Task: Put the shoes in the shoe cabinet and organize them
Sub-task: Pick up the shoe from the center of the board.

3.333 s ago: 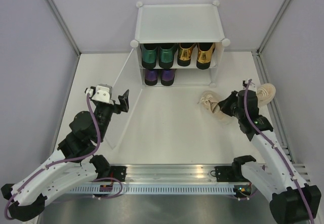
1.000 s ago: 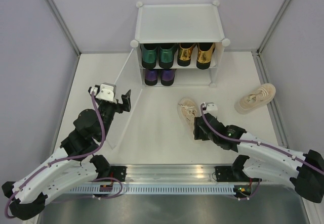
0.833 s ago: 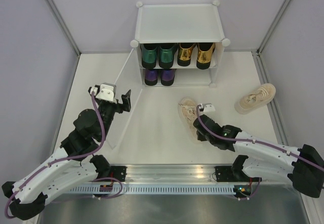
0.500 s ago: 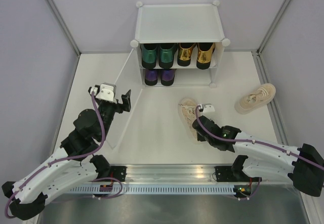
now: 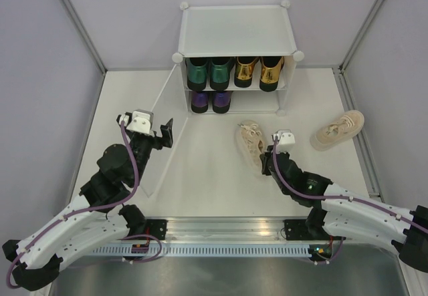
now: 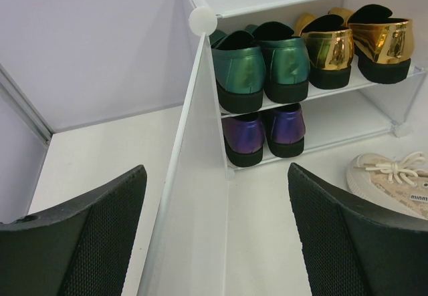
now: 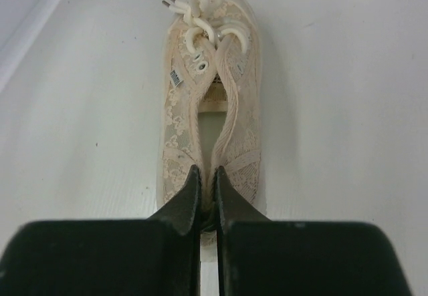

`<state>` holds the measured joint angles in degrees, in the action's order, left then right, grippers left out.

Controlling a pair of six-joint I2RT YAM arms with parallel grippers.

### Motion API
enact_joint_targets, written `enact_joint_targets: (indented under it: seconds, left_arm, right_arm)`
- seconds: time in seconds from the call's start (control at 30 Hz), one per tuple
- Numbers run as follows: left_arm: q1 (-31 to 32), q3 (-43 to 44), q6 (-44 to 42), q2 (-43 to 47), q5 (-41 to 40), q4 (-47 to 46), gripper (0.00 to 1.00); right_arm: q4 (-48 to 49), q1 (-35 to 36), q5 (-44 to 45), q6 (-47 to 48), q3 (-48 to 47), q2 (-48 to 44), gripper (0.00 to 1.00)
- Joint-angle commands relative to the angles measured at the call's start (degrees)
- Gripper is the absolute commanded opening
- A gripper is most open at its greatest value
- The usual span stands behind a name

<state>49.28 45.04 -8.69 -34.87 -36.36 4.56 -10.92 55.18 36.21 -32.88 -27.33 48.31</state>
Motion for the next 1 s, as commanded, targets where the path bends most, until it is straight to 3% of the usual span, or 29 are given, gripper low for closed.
enact_joint_targets:
  seconds: [0.0, 0.2, 0.4, 0.53, 0.63, 0.97]
  left_arm:
    - [0.29, 0.23, -1.68, 0.16, -0.38, -1.66, 0.89]
    - [0.29, 0.32, -1.77, 0.6, -0.56, -1.75, 0.89]
    - [0.29, 0.23, -1.68, 0.24, -0.21, -1.74, 0.89]
    - [0.29, 0.23, -1.77, 0.42, -0.29, -1.75, 0.89]
    - [0.29, 0.14, -1.94, 0.51, -0.64, -1.83, 0.89]
    - [0.29, 0.23, -1.86, 0.24, -0.29, -1.83, 0.89]
  right_arm:
    - [13.11, 0.11, 7.2, 7.39, -0.62, -1.47, 0.01]
    - [16.27, 0.11, 4.75, 9.77, 0.52, -1.03, 0.01]
    - [23.14, 0.11, 8.79, 12.4, 4.31, -4.11, 0.01]
    - [16.56, -0.42, 4.41, 11.88, -1.47, -1.04, 0.01]
    - [6.1, -0.33, -2.26, 6.18, -5.53, 2.22, 0.01]
    - [-4.72, -0.33, -9.83, -1.83, -4.05, 2.14, 0.04]
